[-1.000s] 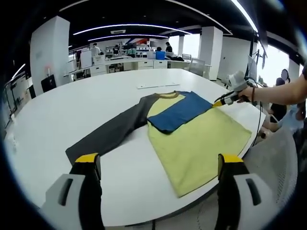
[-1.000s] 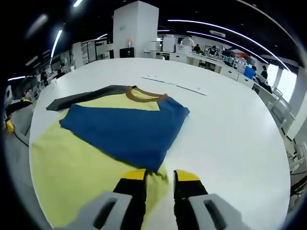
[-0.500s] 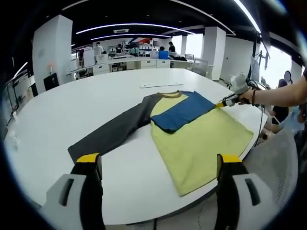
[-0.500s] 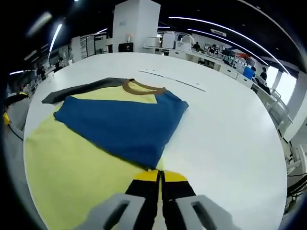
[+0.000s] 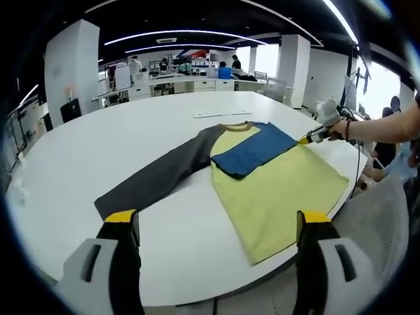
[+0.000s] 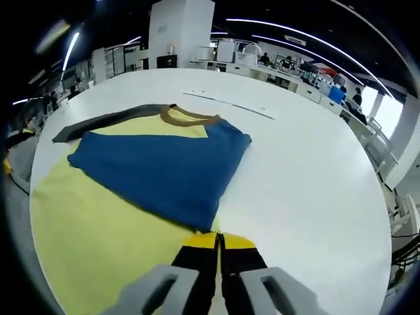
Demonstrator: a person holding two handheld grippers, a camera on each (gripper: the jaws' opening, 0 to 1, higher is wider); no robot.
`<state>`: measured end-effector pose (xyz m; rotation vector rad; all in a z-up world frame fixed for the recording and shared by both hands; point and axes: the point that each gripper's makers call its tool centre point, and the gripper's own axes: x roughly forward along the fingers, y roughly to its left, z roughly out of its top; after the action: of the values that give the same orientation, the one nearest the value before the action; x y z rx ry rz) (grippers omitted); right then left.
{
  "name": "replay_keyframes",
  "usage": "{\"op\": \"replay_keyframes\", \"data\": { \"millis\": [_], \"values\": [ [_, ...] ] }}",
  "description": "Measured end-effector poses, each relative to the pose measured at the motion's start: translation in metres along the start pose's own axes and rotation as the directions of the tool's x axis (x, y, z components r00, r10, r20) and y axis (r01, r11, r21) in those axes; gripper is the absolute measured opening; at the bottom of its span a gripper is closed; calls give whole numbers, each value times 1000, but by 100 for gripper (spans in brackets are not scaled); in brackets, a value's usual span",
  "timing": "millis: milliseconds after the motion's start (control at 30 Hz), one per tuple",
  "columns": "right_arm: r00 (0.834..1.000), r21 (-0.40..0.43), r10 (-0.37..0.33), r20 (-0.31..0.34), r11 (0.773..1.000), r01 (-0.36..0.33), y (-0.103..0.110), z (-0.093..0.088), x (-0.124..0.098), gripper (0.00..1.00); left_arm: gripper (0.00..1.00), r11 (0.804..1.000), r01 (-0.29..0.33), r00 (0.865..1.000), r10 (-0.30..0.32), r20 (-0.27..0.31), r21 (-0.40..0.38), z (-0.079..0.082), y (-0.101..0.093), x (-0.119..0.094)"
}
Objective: Fold the garment on the visible template until the final outline fits inside the template.
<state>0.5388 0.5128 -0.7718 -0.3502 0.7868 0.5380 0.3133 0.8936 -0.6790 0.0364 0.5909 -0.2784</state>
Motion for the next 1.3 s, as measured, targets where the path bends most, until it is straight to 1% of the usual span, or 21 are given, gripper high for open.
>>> {"op": "replay_keyframes", "data": {
  "millis": [367,633,967,1000,1033,1067,1100,1133,1167,1200,1267,1300],
  "values": [
    [1000,4,5,-18,1000,-5,-10,-4,-1,0,97,1000,-8,1000,8,-7,5,2,5,0],
    [1000,6,-1,-31,1000,1,-18,-8,-4,0,97,1000,-19,1000,19,-2,1,5,10,0],
    [999,31,-2,-34,1000,3,-24,-13,-8,0,96,999,-35,999,35,-30,13,3,17,0],
    [999,47,-5,-32,999,7,-25,-13,-8,0,96,999,-35,999,35,-30,12,3,17,0],
    [1000,130,-2,-28,991,5,-22,-14,-8,0,96,999,-36,999,36,-27,7,4,18,0],
    [1000,202,10,2,979,-11,-22,-9,-9,0,96,999,-37,999,37,-25,4,5,18,0],
    [1000,224,4,26,975,-9,-24,-7,-10,2,96,999,-40,999,40,-24,1,5,20,0],
    [999,233,-16,38,972,7,-28,-5,-11,8,96,999,-43,999,43,-24,0,6,21,0],
    [998,249,-31,51,968,17,-30,-3,-13,14,96,999,-48,999,48,-25,-1,6,22,1],
    [998,262,-26,59,965,10,-30,-2,-14,23,96,999,-49,998,49,-26,-2,6,23,1],
    [997,291,-19,77,957,-4,-29,2,-17,36,95,998,-57,998,57,-26,-13,7,26,1],
    [995,309,-14,103,951,-18,-28,6,-19,44,95,998,-60,998,60,-24,-23,7,28,1]
  ]
}}
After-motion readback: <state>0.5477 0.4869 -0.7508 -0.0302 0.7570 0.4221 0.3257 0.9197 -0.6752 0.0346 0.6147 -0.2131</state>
